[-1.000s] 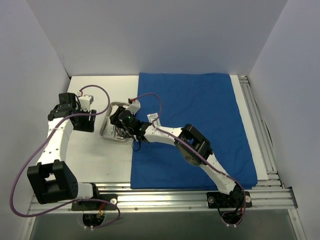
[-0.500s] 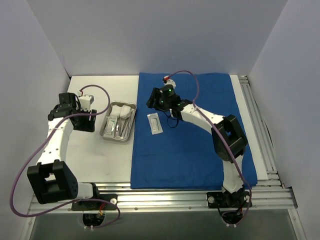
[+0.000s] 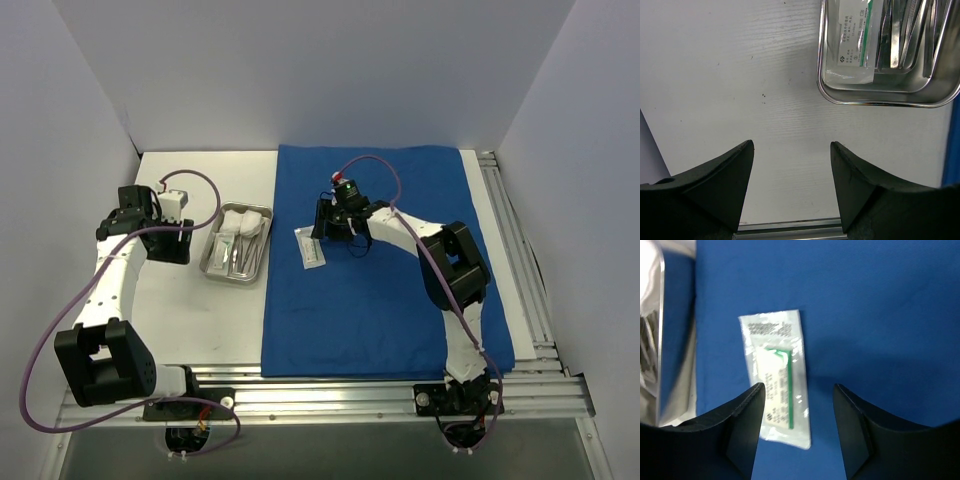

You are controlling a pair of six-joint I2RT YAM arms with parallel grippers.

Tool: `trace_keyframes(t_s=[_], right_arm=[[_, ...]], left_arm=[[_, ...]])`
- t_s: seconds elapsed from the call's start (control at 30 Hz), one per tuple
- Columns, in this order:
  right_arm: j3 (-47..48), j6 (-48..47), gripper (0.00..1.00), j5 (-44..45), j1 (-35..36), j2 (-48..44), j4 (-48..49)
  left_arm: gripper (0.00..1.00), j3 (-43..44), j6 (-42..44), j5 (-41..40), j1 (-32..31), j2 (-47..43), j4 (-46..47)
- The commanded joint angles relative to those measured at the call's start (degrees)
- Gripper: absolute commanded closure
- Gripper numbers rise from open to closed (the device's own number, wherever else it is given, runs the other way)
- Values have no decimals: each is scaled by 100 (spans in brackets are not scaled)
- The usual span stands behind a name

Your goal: Prepare the surgical pack

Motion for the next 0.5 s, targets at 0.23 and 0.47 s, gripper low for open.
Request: trace_keyframes(t_s=[0.23,0.47], right_arm=[[-333,-9,51,-1070,-165,564,754],[-369,149,53,-1536,-147,714,1106]], left_arm=[[28,72,18,68,43,34,79],[28,63,10,59,43,52,88]])
